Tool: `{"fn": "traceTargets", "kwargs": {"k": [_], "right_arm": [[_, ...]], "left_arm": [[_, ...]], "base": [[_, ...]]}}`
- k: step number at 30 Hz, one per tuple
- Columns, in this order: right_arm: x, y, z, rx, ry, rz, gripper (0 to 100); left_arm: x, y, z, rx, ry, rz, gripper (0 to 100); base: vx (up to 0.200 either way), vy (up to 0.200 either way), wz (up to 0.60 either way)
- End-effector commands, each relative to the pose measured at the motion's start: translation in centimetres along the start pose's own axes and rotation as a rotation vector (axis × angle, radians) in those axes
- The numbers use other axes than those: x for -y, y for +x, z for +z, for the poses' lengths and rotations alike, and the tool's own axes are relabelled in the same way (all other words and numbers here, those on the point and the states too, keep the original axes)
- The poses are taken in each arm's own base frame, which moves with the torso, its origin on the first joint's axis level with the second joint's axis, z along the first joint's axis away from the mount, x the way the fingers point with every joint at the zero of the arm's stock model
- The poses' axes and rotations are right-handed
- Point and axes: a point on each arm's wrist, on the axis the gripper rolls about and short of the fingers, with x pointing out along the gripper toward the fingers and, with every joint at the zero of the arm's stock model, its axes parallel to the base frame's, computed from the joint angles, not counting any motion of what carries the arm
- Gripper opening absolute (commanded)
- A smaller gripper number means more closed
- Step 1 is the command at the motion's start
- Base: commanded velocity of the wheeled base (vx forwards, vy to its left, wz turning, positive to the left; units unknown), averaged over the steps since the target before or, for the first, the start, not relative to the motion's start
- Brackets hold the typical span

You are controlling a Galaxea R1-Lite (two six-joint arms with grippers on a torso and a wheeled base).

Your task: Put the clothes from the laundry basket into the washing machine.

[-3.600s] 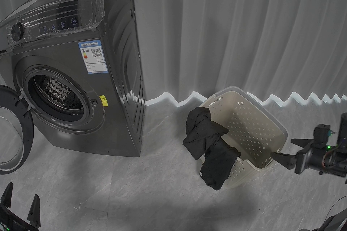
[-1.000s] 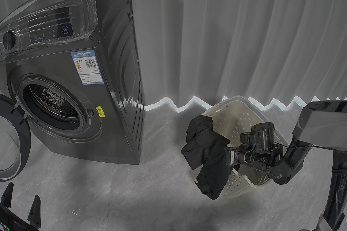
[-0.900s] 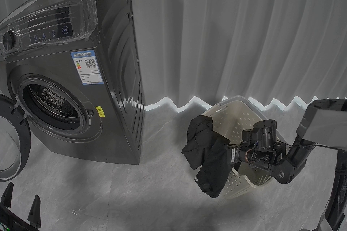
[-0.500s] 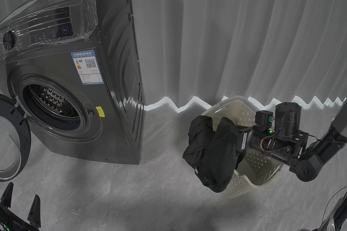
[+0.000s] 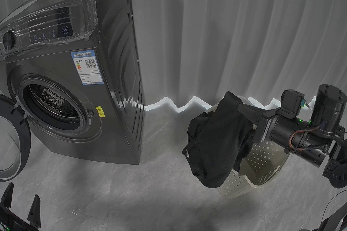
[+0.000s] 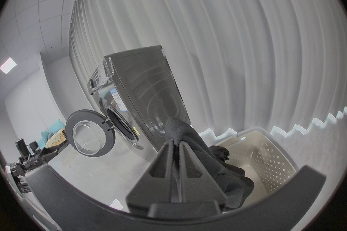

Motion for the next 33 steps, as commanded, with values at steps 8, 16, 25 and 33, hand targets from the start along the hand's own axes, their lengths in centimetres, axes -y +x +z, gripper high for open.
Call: {"fn": "traceTargets", "kwargs": {"k": [8, 16, 25, 33], "right_arm": [[-0.36, -0.97, 0.8, 0.037, 0.003, 0.02, 0], [-0.3, -1.0, 0.72, 0.034, 0.004, 0.018, 0], [-0.29, -0.94, 0.78, 0.036, 0.004, 0.018, 0], [-0.31, -1.0, 0.72, 0.033, 0.004, 0.021, 0]], "left_arm": [[-0.01, -0.03, -0.43, 0.0, -0.02, -0.003, 100], [-0.01, -0.03, -0.43, 0.0, -0.043, -0.003, 100], [-0.01, -0.03, -0.43, 0.0, -0.038, -0.003, 100], [0.0, -0.03, -0.43, 0.0, -0.043, -0.005, 100]], "base": [[0.0, 0.0, 0.0], [-0.2, 0.0, 0.0], [-0.022, 0.0, 0.0], [0.0, 0.1, 0.0]]}}
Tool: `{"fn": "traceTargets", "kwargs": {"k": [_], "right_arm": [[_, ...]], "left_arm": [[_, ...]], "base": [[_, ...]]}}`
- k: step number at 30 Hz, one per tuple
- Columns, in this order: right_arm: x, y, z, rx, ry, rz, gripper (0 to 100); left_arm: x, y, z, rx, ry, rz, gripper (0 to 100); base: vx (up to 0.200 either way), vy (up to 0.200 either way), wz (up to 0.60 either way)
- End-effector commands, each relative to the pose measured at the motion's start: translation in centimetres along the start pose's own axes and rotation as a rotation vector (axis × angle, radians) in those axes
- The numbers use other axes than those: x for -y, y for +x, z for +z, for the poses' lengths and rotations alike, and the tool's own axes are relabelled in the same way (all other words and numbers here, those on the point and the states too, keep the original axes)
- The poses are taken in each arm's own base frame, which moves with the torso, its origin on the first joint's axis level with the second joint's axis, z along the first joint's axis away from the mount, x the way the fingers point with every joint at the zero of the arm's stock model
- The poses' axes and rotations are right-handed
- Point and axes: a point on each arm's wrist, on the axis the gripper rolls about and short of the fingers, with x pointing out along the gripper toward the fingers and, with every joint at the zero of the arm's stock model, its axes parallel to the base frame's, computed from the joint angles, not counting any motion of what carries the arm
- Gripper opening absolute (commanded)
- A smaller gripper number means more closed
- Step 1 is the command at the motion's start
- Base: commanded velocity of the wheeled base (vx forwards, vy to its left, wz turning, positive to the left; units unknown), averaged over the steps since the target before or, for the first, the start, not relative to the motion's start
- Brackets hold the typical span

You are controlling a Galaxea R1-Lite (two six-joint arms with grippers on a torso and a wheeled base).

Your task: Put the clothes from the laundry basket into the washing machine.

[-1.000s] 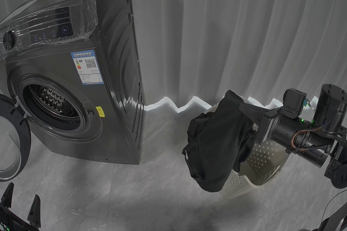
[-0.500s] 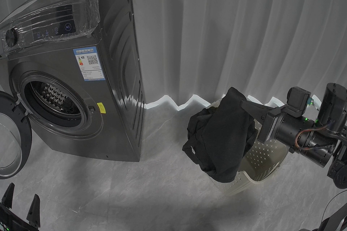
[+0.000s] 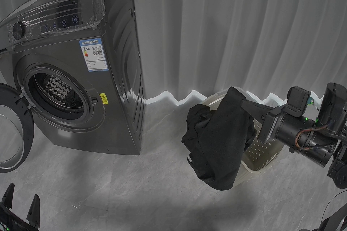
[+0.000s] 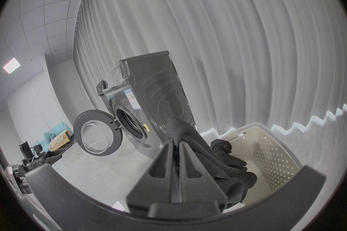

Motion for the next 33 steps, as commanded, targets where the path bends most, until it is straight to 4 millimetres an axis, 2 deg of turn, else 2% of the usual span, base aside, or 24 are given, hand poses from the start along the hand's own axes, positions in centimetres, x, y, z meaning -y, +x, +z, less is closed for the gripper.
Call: {"fn": "traceTargets", "kwargs": {"k": [1, 33], "right_arm": [[0.0, 0.0, -0.1, -0.002, 0.0, 0.001, 0], [-1.5, -0.1, -0.7, -0.026, -0.002, 0.06, 0]], "left_arm": [[0.0, 0.0, -0.4, 0.001, -0.003, 0.001, 100], [0.0, 0.0, -0.4, 0.001, 0.002, 0.001, 100]], "base": [[0.0, 0.2, 0.0], [0.0, 0.2, 0.0]]}}
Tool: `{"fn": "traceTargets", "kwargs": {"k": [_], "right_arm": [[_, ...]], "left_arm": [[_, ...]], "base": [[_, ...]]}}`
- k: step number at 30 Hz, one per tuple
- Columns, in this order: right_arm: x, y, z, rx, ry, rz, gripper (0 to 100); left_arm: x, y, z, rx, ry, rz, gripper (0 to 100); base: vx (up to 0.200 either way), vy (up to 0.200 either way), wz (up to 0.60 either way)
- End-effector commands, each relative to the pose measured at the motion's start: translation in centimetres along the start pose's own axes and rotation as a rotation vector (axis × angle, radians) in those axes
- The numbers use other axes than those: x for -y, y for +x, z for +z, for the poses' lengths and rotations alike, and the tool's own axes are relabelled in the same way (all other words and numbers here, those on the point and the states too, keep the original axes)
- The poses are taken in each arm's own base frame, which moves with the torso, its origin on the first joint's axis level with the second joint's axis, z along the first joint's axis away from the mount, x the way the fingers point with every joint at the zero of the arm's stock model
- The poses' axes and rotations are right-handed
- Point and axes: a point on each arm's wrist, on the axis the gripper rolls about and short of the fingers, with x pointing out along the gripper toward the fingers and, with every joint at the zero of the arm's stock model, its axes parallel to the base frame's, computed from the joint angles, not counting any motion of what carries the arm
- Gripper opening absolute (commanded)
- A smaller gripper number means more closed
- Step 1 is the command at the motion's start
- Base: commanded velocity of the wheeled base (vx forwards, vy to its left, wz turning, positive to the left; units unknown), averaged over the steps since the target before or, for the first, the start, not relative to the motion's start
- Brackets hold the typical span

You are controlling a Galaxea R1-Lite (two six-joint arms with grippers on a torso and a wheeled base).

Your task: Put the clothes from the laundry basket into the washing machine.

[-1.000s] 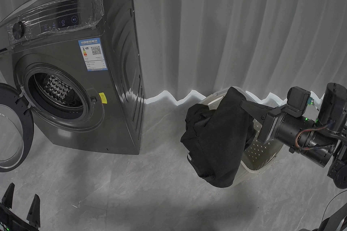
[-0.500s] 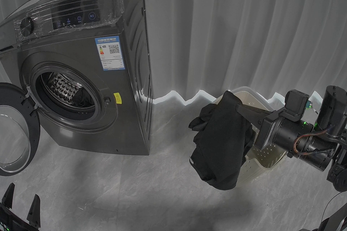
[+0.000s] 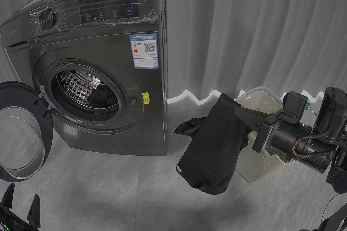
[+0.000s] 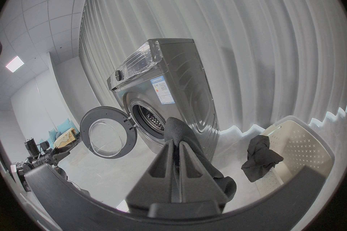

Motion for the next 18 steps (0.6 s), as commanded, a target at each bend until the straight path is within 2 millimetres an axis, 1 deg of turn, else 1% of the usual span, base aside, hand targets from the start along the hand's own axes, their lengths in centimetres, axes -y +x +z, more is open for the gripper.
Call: {"fn": "traceTargets", "kwargs": {"k": [1, 17, 18], "right_arm": [[-0.08, 0.07, -0.15, -0.004, -0.001, 0.004, 0], [-0.24, 0.04, -0.47, -0.017, -0.004, 0.012, 0], [-0.23, 0.07, -0.51, -0.019, -0.004, 0.013, 0]], "left_arm": [[-0.03, -0.03, -0.43, 0.0, 0.0, 0.001, 100], [-0.03, -0.03, -0.43, 0.0, -0.002, 0.001, 100], [-0.03, -0.03, -0.43, 0.0, -0.002, 0.001, 100]], "base": [[0.0, 0.2, 0.0], [0.0, 0.2, 0.0], [0.0, 0.0, 0.0]]}}
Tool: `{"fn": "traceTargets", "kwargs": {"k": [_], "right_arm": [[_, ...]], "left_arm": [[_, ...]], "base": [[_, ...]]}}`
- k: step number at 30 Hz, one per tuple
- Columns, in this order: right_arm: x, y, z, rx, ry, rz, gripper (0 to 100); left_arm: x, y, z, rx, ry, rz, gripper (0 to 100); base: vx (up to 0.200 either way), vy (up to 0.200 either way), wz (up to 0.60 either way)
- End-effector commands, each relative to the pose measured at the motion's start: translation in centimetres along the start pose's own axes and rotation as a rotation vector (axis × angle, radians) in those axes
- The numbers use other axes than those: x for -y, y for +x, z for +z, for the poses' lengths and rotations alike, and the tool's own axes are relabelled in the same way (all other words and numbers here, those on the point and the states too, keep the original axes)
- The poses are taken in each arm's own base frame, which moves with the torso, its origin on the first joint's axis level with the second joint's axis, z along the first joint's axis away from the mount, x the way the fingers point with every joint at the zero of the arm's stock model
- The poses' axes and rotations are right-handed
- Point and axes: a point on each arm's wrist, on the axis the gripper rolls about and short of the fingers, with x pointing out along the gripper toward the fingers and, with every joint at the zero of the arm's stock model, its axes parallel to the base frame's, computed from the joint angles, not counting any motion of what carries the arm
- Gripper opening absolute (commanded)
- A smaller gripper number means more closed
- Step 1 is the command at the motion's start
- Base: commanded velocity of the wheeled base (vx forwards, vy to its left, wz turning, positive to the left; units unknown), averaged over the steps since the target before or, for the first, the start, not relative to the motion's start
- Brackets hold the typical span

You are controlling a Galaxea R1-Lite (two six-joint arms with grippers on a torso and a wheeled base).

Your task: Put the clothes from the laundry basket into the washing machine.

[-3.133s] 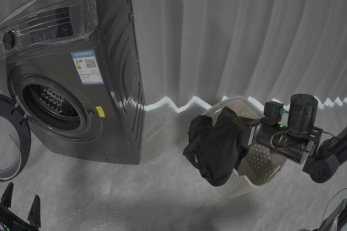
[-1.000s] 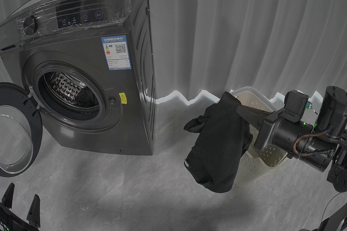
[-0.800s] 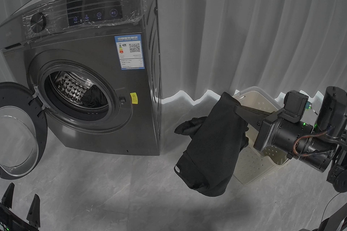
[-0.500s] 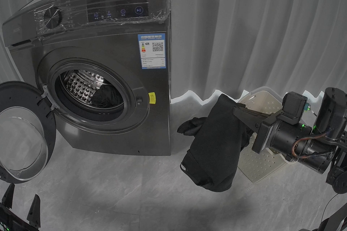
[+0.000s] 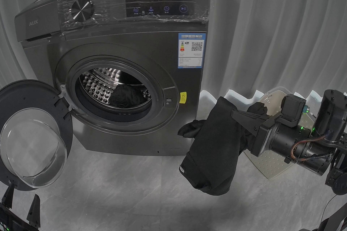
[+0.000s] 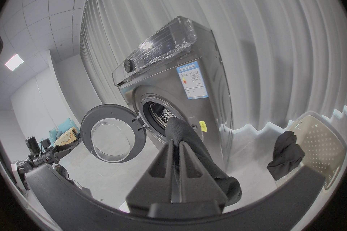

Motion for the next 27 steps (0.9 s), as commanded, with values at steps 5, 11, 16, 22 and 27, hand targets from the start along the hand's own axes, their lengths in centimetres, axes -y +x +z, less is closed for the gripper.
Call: {"fn": "traceTargets", "kwargs": {"k": [5, 11, 16, 22, 27], "right_arm": [[-0.04, 0.26, -0.35, -0.015, -0.002, 0.003, 0], [-0.42, 0.3, -0.37, -0.014, -0.002, 0.016, 0], [-0.42, 0.27, -0.33, -0.013, -0.002, 0.016, 0], [-0.39, 0.32, -0.32, -0.013, -0.002, 0.016, 0], [-0.38, 0.3, -0.38, -0.016, -0.002, 0.017, 0]], "left_arm": [[-0.03, -0.03, -0.43, 0.0, 0.001, 0.0, 100], [-0.02, -0.03, -0.43, 0.0, -0.004, -0.005, 100], [-0.02, -0.03, -0.43, 0.0, -0.003, -0.006, 100], [-0.01, -0.03, -0.43, 0.0, 0.004, -0.008, 100], [-0.01, -0.03, -0.43, 0.0, 0.01, -0.008, 100]], "base": [[0.0, 0.0, 0.0], [-0.1, 0.0, 0.0], [-0.12, 0.0, 0.0], [0.0, 0.0, 0.0], [0.0, 0.0, 0.0]]}}
